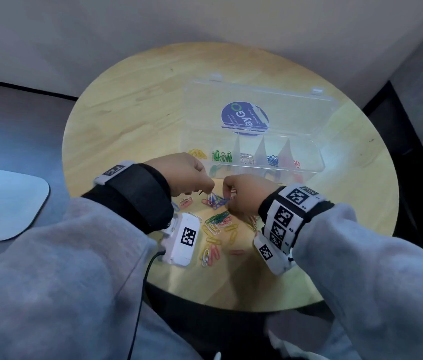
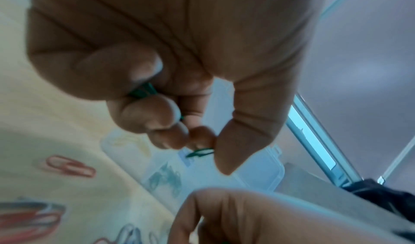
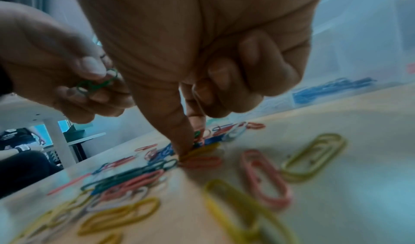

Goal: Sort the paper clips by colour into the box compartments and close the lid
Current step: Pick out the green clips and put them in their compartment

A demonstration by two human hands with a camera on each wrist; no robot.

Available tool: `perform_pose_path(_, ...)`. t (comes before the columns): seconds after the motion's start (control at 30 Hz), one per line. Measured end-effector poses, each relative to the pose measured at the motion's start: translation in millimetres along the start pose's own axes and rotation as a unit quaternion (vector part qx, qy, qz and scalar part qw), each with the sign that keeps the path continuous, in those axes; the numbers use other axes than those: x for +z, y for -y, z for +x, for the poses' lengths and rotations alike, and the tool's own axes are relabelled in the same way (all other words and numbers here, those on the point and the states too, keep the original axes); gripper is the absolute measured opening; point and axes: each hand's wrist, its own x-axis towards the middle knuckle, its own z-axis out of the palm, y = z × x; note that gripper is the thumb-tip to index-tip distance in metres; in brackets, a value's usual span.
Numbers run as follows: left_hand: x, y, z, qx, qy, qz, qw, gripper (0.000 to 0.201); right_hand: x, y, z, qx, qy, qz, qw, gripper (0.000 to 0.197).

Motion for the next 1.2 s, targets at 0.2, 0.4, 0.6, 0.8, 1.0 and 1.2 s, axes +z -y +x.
perform_pose_path(0.2,-3,-3,-5,0.011,0.007,-0.128,0.992,0.023,0,-3,-4,0.016,0.022,0.025,0.999,0.004)
perform_pose_path(0.4,-6,-4,-9,0.017,0.011,-0.232,0.973,0.032,-2,-20,-7,0.043,0.010,0.097,0.994,0.008)
perform_pose_path(0.6,-5,-5,-10,0.011,0.014,-0.278,0.960,0.034,-3,-22,-12,0.025,-0.026,0.106,0.994,0.010)
perform_pose_path(0.8,-6,-5,-11,0.003,0.024,-0.306,0.952,0.034,1,0,-1,0.011,-0.014,0.059,0.998,0.015)
perform_pose_path(1.0,-7,-3,-8,-0.017,-0.001,-0.255,0.967,0.028,5,8,9,0.055,0.000,0.043,0.998,0.028)
perform_pose_path(1.2,-2,0,-6,-0.015,0.005,-0.166,0.986,0.024,9,9,11,0.074,0.034,0.106,0.991,0.023)
